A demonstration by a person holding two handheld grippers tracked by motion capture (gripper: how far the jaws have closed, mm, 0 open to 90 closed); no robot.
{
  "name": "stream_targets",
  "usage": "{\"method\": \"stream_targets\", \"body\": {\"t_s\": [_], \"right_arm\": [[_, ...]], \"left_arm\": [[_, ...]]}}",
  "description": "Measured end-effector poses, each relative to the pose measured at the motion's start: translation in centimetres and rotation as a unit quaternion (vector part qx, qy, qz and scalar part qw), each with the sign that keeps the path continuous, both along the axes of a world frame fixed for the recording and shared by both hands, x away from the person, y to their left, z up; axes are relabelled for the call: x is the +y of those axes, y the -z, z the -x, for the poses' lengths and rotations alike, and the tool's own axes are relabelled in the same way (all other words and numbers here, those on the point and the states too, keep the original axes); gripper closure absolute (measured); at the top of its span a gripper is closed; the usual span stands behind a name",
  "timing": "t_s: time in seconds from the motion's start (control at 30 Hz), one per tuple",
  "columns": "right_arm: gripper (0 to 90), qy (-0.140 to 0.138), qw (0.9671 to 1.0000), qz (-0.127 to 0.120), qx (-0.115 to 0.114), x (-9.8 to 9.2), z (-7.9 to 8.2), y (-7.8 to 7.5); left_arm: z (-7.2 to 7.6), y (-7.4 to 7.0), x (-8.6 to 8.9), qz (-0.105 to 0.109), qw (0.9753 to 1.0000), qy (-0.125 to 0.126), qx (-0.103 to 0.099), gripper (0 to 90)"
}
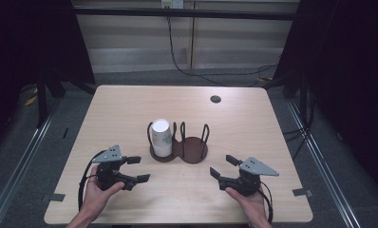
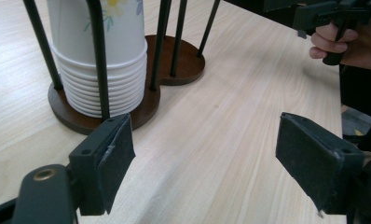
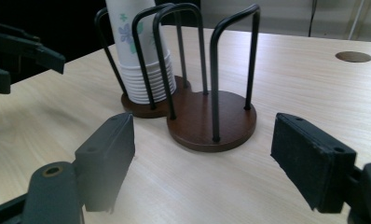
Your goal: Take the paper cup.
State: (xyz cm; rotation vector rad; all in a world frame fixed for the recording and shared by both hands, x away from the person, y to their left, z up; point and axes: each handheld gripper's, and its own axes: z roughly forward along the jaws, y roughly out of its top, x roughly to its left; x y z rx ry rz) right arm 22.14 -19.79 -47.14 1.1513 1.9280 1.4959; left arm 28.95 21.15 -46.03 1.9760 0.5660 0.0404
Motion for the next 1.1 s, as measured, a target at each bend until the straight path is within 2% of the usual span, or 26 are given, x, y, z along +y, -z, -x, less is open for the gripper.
{"method": "stream_targets", "body": {"t_s": [0.1, 0.17, 0.2, 0.27, 0.33, 0.37, 0.43, 0.6, 0.73, 0.77, 0.83, 0.87, 0.93, 1.1], "right_arm": [[21.1, -0.010, 0.9999, -0.004, 0.009, 0.1, 0.1, -0.2], [21.0, -0.013, 0.9998, -0.010, 0.014, 0.1, 0.0, -0.2], [21.3, -0.015, 0.9996, -0.013, 0.019, 0.1, 0.0, -0.2], [23.6, -0.023, 0.9994, -0.010, 0.024, 0.2, 0.1, -0.2], [22.9, -0.028, 0.9990, -0.017, 0.030, 0.3, 0.1, -0.2], [23.0, -0.027, 0.9991, -0.015, 0.030, 0.3, 0.2, -0.2], [22.6, -0.030, 0.9991, -0.010, 0.027, 0.3, 0.3, -0.3], [20.9, -0.025, 0.9992, -0.009, 0.031, 0.4, 0.2, -0.3], [20.9, -0.024, 0.9993, -0.004, 0.029, 0.5, 0.5, -0.4], [21.4, -0.027, 0.9992, -0.001, 0.029, 0.5, 0.5, -0.4], [21.3, -0.026, 0.9993, 0.001, 0.027, 0.6, 0.6, -0.4], [20.9, -0.029, 0.9991, 0.000, 0.032, 0.6, 0.5, -0.3], [20.4, -0.031, 0.9989, 0.002, 0.034, 0.7, 0.4, -0.2], [20.5, -0.032, 0.9990, 0.002, 0.032, 0.7, 0.5, -0.3]], "left_arm": [[0.0, -0.2, 0.0, 0.005, 1.0000, 0.000, 0.000, 18.6], [-0.1, -0.5, -0.1, 0.005, 0.9999, -0.015, -0.004, 19.0], [-0.2, -0.7, -0.2, 0.007, 0.9998, -0.015, -0.005, 19.2], [-0.4, -1.1, -0.4, 0.003, 0.9997, -0.017, -0.016, 21.2], [-0.4, -1.4, -0.6, 0.010, 0.9994, -0.021, -0.025, 21.4], [-0.5, -1.5, -0.7, 0.013, 0.9995, -0.018, -0.021, 21.5], [-0.6, -1.8, -0.8, 0.004, 0.9996, -0.008, -0.027, 21.5], [-0.2, -2.7, -1.3, 0.006, 0.9993, 0.003, -0.038, 21.5], [-0.5, -3.1, -1.5, 0.000, 0.9995, 0.013, -0.029, 21.6], [-0.6, -3.3, -1.5, -0.001, 0.9995, 0.017, -0.028, 25.7], [-0.6, -3.5, -1.7, -0.006, 0.9993, 0.015, -0.033, 26.2], [-0.9, -3.7, -1.8, -0.014, 0.9993, 0.017, -0.030, 25.4], [-1.0, -3.8, -1.8, -0.015, 0.9993, 0.017, -0.028, 25.4], [-1.6, -4.6, -1.3, -0.022, 0.9988, 0.007, -0.042, 25.4]]}}
